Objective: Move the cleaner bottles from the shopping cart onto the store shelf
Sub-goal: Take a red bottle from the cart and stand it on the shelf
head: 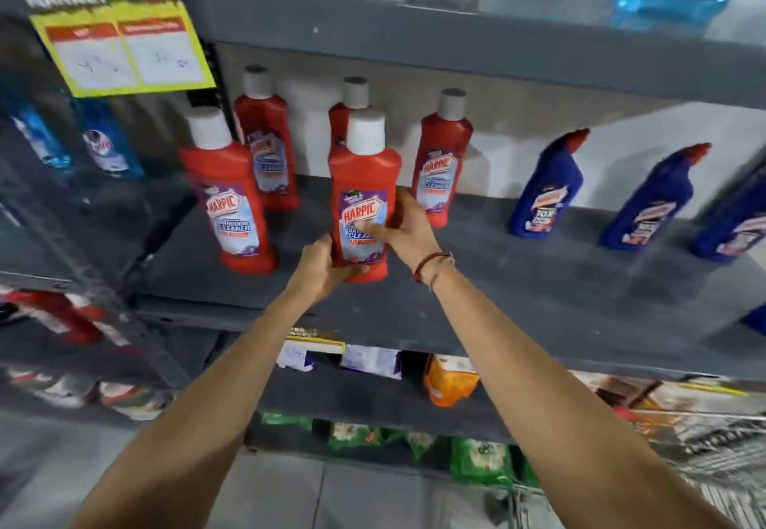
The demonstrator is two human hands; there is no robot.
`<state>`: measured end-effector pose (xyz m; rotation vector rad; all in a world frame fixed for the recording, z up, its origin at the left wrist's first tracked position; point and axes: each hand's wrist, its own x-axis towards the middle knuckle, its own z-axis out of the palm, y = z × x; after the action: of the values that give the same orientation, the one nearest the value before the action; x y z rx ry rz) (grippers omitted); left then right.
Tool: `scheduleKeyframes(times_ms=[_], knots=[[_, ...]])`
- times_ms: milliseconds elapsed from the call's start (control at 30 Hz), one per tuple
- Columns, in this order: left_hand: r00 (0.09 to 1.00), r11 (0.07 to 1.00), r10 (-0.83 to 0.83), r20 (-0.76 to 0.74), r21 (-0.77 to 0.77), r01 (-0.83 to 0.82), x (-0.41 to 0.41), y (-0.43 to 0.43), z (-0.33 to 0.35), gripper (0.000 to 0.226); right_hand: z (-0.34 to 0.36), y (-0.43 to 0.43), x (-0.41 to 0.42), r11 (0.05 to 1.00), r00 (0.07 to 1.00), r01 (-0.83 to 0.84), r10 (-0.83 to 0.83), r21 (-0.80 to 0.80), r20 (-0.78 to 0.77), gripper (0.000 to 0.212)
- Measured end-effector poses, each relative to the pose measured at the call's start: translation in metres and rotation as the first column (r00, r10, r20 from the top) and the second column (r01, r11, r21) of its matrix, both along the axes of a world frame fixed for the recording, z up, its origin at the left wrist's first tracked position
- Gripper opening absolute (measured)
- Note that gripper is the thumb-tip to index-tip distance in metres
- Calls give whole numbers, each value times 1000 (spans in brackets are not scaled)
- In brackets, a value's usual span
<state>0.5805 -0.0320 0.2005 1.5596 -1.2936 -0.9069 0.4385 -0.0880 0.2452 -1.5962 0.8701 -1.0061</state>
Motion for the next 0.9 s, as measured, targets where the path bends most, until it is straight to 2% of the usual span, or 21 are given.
scheduleKeyframes(times_ms=[67,167,433,567,667,767,833,900], knots=[[1000,1000,21,-22,-6,-21,11,-5,-6,51,-3,-8,16,999,999,-36,35,-7,-41,54],[998,997,56,1,-59,-56,27,-11,-18,65,-8,-15,35,998,991,-46,40,-39,-130,59],[990,999,46,133,-2,-47,54,-26,-25,69,-23,-22,52,1000,991,12,-13,-9,-134,68],[973,991,132,188,1,-135,50,-19,-27,69,-28,-21,46,1000,985,-5,6,11,-172,69],[936,944,325,136,-109,-312,31,0,-35,74,-31,-12,25,998,990,63,-60,20,-125,62],[840,819,541,49,-258,-513,-25,27,-41,71,-33,-2,-19,978,979,203,-204,56,1,50],[846,802,533,-25,-303,-515,-73,41,-36,60,-35,7,-59,957,957,283,-287,70,48,37],[920,871,391,4,-325,-369,-124,46,-35,48,-42,16,-110,921,920,382,-387,76,66,27]])
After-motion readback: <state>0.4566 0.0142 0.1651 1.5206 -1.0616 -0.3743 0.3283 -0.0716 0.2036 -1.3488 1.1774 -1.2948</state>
